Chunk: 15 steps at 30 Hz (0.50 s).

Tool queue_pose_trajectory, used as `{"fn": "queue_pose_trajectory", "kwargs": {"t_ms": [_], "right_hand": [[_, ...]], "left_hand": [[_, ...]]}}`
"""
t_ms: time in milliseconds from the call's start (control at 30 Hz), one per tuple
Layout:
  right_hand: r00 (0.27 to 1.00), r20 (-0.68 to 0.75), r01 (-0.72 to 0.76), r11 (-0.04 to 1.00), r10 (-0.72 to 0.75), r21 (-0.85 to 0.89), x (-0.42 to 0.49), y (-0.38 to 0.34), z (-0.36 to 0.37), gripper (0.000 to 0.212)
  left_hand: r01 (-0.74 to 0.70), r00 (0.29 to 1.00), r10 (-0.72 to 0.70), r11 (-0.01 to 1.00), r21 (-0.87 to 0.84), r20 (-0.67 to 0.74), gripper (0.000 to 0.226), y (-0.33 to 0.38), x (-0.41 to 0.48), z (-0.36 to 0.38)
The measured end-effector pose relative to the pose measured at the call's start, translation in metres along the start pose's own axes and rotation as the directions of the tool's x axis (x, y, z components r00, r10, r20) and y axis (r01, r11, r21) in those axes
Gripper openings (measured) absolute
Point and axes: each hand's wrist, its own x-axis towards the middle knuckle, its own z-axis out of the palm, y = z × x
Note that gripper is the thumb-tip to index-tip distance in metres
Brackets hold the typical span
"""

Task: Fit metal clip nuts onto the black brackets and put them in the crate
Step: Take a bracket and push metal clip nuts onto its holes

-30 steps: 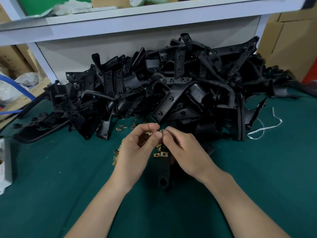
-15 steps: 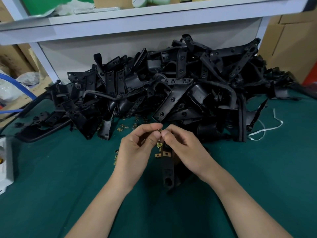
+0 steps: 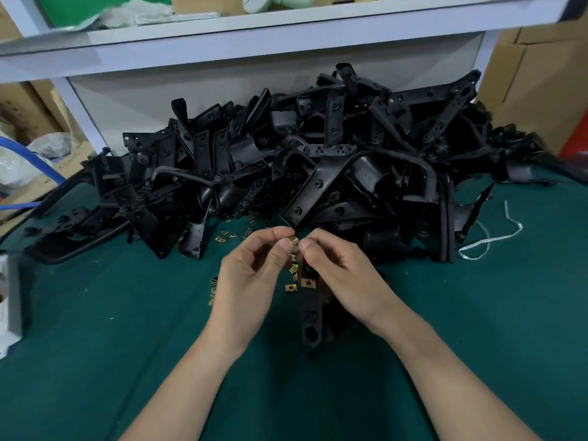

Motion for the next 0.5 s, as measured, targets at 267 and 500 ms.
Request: {"fn": "queue_pose_trajectory", "kwargs": {"t_ms": [267, 500], "right_hand": [[1.0, 0.001, -0.006, 0.999, 0.006, -0.053, -0.0006, 0.0039, 0.002, 0.025], [1.0, 0.021, -0.013, 0.998, 0.015, -0.066, -0.0013, 0.0067, 0.003, 0.023]], "left_hand": [[0.015, 0.999, -0.011, 0.993, 0.114, -0.041, 0.008, -0.0036, 0.0004, 0.0018], [-0.005, 0.999, 0.013, 0.986, 0.166, -0.046, 0.009, -0.0047, 0.0023, 0.0002]]}}
